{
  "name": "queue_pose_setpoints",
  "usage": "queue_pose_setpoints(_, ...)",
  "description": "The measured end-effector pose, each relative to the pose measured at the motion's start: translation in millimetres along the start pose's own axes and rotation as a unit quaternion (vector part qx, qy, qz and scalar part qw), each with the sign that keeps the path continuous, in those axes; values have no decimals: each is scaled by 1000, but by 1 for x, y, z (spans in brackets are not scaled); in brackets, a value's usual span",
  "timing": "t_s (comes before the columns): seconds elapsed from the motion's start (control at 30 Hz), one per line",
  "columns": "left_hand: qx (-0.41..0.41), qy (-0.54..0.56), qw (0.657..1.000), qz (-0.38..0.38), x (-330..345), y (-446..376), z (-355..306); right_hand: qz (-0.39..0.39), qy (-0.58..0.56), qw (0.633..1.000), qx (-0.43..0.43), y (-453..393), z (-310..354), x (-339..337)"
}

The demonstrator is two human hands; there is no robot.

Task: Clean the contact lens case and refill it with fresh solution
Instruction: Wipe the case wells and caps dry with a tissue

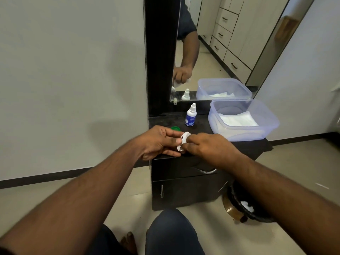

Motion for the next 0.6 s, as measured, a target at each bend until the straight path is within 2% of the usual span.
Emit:
queue_pose_setpoints(0.1,10,-17,1000,2,2,-1,-1,0,7,998,57,6,9,2)
queue_pose_setpoints(0.17,22,-11,1000,1,1,-1,0,11,-48,986,156,4,21,4)
queue_pose_setpoints(0.2,27,-9,1000,3,0,-1,1,12,-104,969,224,2,27,5)
queue_pose_setpoints(0.23,33,-6,999,6,-1,-1,2,13,-177,936,303,0,30,6)
queue_pose_setpoints(0.27,38,-3,999,9,-1,0,2,22,-281,876,390,-2,31,5)
queue_pose_setpoints(0.3,42,3,999,11,-1,1,3,27,-410,784,465,-2,30,2)
queue_pose_setpoints(0.33,45,9,999,11,-1,2,4,25,-526,674,518,0,29,1)
queue_pose_setpoints(0.37,44,14,999,9,0,2,4,17,-602,575,554,3,29,-1)
queue_pose_setpoints(0.4,41,19,999,6,0,2,3,-6,-639,500,584,8,31,-1)
queue_pose_setpoints(0.43,36,25,999,6,1,1,3,-43,-655,441,612,13,34,0)
queue_pose_setpoints(0.5,31,42,999,7,0,-1,4,-115,-667,345,650,22,44,4)
queue_pose_setpoints(0.53,30,52,998,10,-1,-1,4,-138,-667,320,659,24,50,5)
queue_pose_setpoints(0.6,32,58,998,22,-3,-2,5,-169,-653,322,665,24,59,7)
Point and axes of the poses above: each hand's wrist, its own y-axis away from the middle knuckle, its own x-axis out of the palm, z = x × y, the point moved 1 cm from there along -y, towards the middle knuckle, and after that the axes turned 14 degrees about -z, right-handed, at the moved point
